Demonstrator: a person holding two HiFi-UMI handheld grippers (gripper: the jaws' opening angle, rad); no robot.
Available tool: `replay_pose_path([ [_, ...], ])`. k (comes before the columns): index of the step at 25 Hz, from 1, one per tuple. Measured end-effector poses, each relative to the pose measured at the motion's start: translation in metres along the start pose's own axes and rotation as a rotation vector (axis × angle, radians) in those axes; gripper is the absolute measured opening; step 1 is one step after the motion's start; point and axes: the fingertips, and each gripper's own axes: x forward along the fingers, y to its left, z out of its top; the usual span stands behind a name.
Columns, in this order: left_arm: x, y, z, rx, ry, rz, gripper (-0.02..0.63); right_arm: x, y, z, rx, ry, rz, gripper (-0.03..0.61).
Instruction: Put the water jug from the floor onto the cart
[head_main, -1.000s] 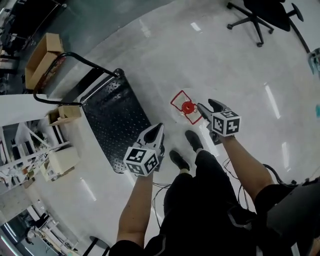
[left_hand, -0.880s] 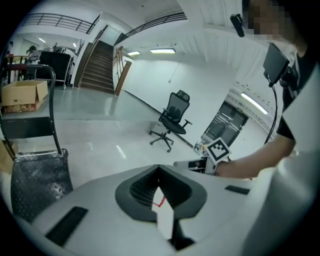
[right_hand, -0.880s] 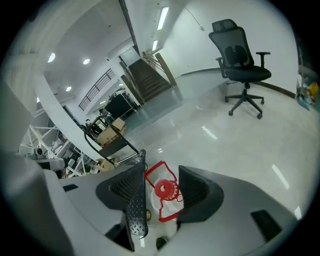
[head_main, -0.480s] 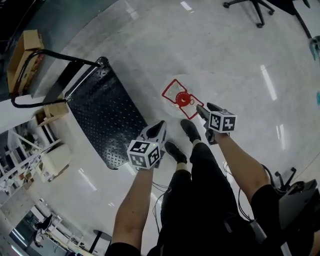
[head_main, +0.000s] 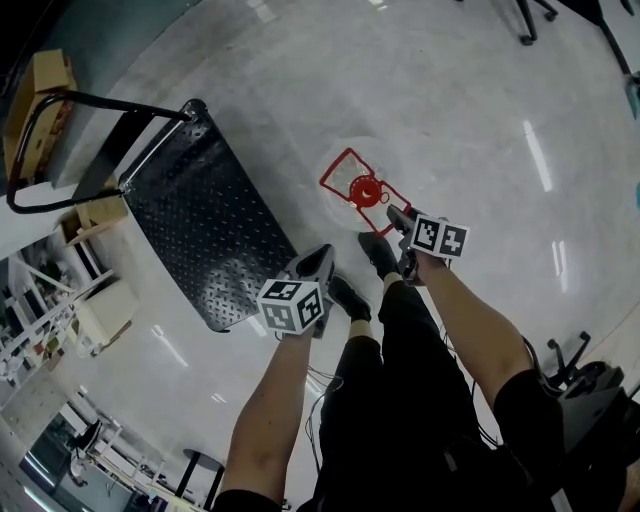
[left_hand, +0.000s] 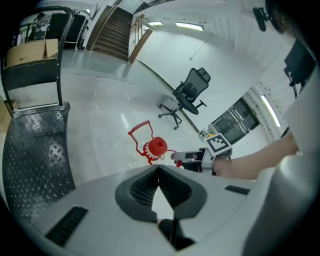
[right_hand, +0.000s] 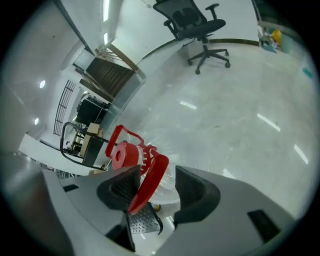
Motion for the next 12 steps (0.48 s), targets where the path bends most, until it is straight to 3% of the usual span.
replay_pose_path([
  [3, -0.004, 0.003, -0.010, -0.010, 0.010, 0.009, -0.001, 0.006, 0.000, 0.001, 0.023, 0.000, 0.004, 0.133],
  [7, -0.015, 0.004, -0.008, -0.049, -0.033, 0.018, -0.001, 0.006, 0.000, 0.003, 0.077, 0.007, -0.001, 0.099],
  [12, -0.028, 0.001, 0.003, -0.063, -0.077, 0.019, -0.001, 0.003, 0.020, 0.023, 0.151, -0.034, 0.062, 0.071],
])
